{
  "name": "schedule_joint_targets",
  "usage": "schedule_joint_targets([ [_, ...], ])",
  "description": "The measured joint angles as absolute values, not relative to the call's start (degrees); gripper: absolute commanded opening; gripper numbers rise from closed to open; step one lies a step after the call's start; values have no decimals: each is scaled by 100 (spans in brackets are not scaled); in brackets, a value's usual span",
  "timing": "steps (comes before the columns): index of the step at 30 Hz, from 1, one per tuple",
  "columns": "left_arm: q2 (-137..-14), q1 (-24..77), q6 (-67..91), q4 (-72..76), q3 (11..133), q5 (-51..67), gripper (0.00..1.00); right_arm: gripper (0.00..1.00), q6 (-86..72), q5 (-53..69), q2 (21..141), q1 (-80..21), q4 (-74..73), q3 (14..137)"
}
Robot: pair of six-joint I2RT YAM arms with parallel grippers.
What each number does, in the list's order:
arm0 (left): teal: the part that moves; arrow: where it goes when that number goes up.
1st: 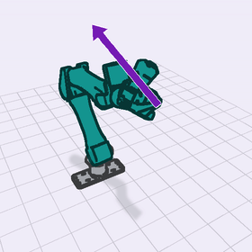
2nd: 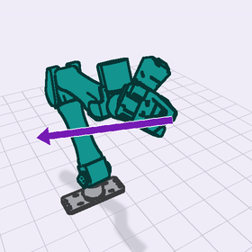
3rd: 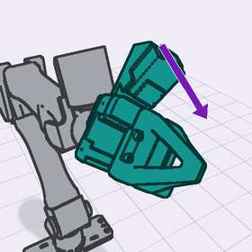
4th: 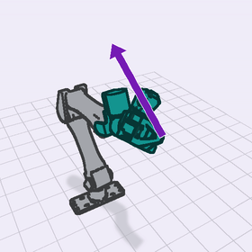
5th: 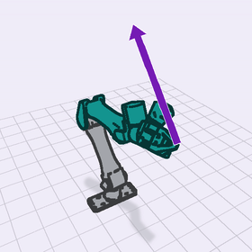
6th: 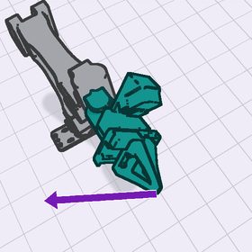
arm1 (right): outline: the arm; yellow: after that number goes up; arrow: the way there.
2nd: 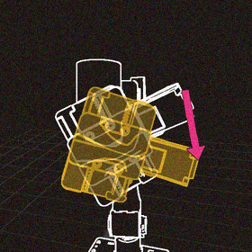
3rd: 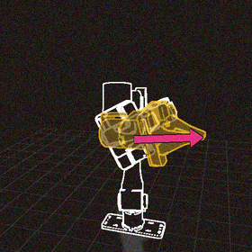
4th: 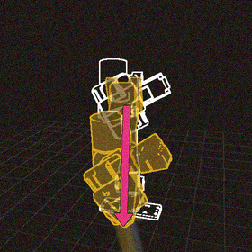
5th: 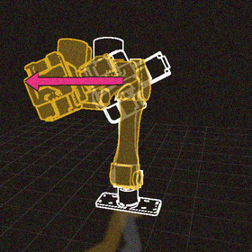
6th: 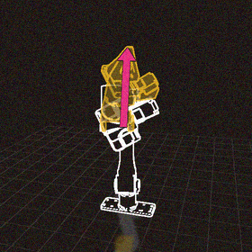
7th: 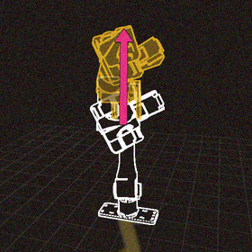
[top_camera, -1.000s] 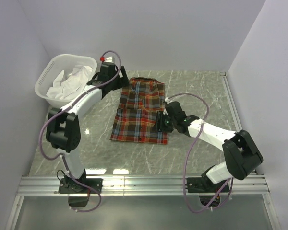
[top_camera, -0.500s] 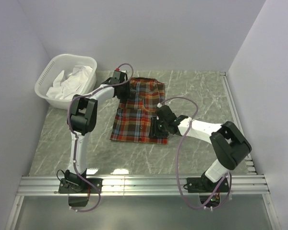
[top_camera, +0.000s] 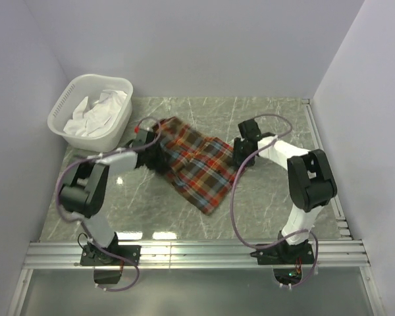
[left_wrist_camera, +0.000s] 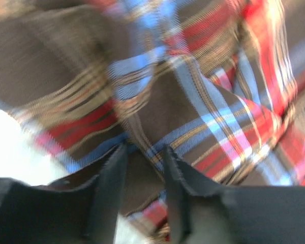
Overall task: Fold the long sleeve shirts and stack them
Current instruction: Fold the shirt
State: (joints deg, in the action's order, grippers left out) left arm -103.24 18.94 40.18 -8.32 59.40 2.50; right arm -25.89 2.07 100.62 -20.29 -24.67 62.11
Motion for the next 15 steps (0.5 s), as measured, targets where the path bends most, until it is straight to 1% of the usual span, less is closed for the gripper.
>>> schedule_joint_targets([
  [1,-10055,1933,4145,-794,5592,285,51,50,-2532,143,10169,-1922,-2536,6407],
  [3,-9299,2119,4462,-666,4744,390,58,50,-2388,30,10444,-1747,-2668,6936],
  [4,-8967,2279,4622,-633,4386,419,71,50,-2314,19,10567,-1708,-2672,7199],
  [6,-8385,2589,4886,-620,3907,491,80,50,-2204,78,10781,-1699,-2659,7673],
  [7,-8071,2773,5033,-685,3723,499,87,50,-2154,139,10855,-1708,-2659,7883],
  [8,-7791,2934,5113,-784,3577,513,89,50,-2130,183,10897,-1712,-2650,8014],
  [10,-7314,3107,5242,-1098,3474,491,90,50,-2097,314,10881,-1734,-2578,8141],
  [12,-6908,3133,5284,-1354,3527,379,88,50,-2104,449,10700,-1739,-2499,7996],
  [15,-6683,3131,5216,-1691,3876,110,81,50,-2185,722,10066,-1756,-2351,7288],
])
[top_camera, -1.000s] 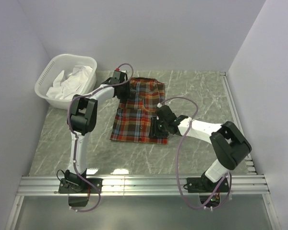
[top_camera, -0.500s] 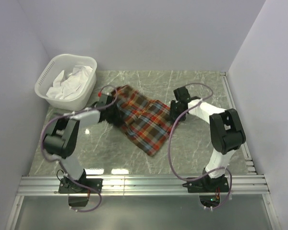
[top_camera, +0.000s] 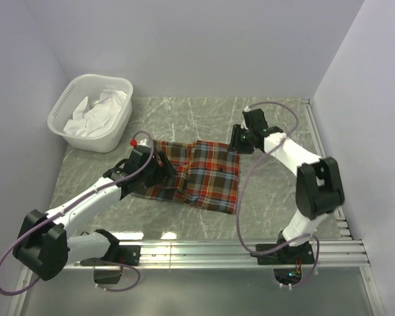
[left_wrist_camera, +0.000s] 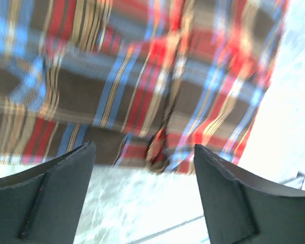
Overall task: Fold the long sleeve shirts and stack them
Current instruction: Fold the shirt
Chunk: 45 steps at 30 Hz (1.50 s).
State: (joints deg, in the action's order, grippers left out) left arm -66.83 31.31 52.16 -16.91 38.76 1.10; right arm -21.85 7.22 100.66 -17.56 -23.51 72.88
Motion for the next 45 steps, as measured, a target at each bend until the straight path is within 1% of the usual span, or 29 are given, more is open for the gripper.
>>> schedule_joint_targets([
  [4,-7043,3092,4976,-1824,4602,-283,71,50,-2412,1125,8960,-1859,-2178,6143],
  [7,-7625,2965,4849,-1671,4890,-436,69,50,-2633,1476,8337,-2016,-1925,5297],
  [10,-8200,2696,4810,-1557,4901,-436,68,50,-2842,1815,8093,-2115,-1699,4512],
  [13,-8696,2418,4825,-1452,4893,-397,67,49,-2921,1940,8134,-2112,-1636,4023],
  [17,-8978,2097,4921,-1234,4727,-340,65,49,-2910,1959,8425,-2112,-1522,4003],
  [21,-8930,1831,5052,-913,4495,-248,65,49,-2880,1966,8930,-2110,-1487,4418],
  [23,-8855,1693,5096,-788,4390,-189,67,49,-2821,1916,9209,-2110,-1470,4718],
  [26,-8724,1562,5081,-856,4346,-178,73,49,-2707,1798,9550,-2110,-1450,5168],
  [29,-8475,1553,5022,-1048,4351,-174,80,49,-2624,1717,9590,-2110,-1459,5408],
  [31,-8197,1590,4998,-1229,4362,-167,80,49,-2611,1750,9439,-2110,-1452,5395],
  [34,-7669,1767,4925,-1428,4418,-14,76,49,-2722,1949,8851,-2112,-1310,5092],
  [38,-7183,2475,4939,-1472,4515,290,72,48,-3070,2456,7896,-2112,-757,4285],
  [42,-7249,3291,5059,-1426,4525,642,66,46,-3562,2886,7483,-2112,-132,3409],
  [45,-7564,3636,5124,-1396,4525,711,62,45,-3830,2956,7408,-2112,117,2932],
])
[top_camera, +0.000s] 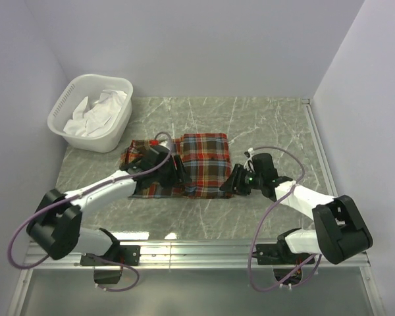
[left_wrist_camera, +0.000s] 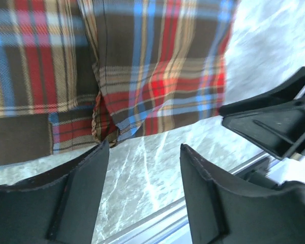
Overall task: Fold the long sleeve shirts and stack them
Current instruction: Fold the shirt
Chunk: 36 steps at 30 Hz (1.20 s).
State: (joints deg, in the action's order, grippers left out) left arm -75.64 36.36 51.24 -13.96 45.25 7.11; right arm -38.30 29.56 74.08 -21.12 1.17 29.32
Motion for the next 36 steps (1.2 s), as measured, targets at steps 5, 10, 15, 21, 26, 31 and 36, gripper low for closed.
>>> schedule_joint_targets([
  [5,-8294,3828,5183,-1236,4523,757,51,44,-4132,2993,7454,-2099,561,2602],
  [10,-8823,3951,5203,-1229,4521,541,24,43,-4414,3030,7697,-2029,1039,2383],
  [15,-8910,3962,5249,-1181,4383,314,10,41,-4560,3026,7909,-1931,1109,2239],
  [21,-8897,3962,5332,-1107,4305,224,5,40,-4685,3238,8009,-1621,1273,2099],
  [26,-8844,3959,5330,-1188,4309,119,32,40,-4602,3264,7968,-1573,1210,2093],
  [31,-8552,4001,5238,-1806,4510,-364,75,42,-4204,2895,7286,-1549,246,2211],
  [36,-8219,4178,5041,-2650,5041,-1118,94,50,-3750,2012,6093,-1518,-1070,2825],
])
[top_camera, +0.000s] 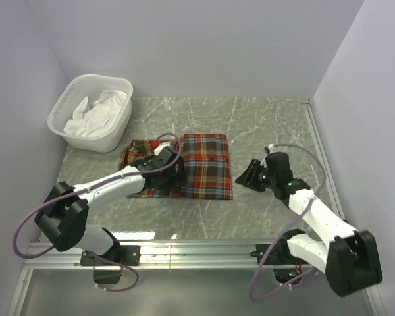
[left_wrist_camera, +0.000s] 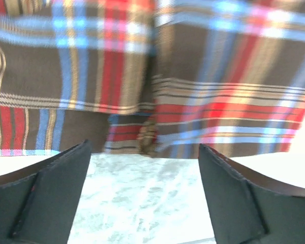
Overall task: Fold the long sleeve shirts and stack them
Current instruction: Fold the shirt
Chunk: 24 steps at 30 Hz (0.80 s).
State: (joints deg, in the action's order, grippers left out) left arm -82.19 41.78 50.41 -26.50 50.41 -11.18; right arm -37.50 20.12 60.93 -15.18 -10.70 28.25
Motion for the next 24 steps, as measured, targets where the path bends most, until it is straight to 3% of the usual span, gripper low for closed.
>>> schedule_joint_targets([
  [2,-8162,4355,4943,-2832,5339,-1361,93,62,-3629,1647,5680,-1483,-1444,3135],
  [3,-8162,4508,4869,-2932,5507,-1507,93,82,-3594,1485,5507,-1448,-1608,3275],
  [5,-8176,4825,4698,-3022,5800,-1723,92,100,-3559,1186,5229,-1380,-1903,3489],
  [9,-8543,5642,4270,-3070,6543,-2043,91,100,-3590,705,4880,-1310,-2401,3634],
  [15,-10119,6652,3660,-3026,7800,-2491,86,100,-3667,137,4571,-1267,-3055,3656],
  [24,-11673,7170,2941,-3017,8449,-3013,78,100,-3787,-854,4023,-1219,-3546,3673],
])
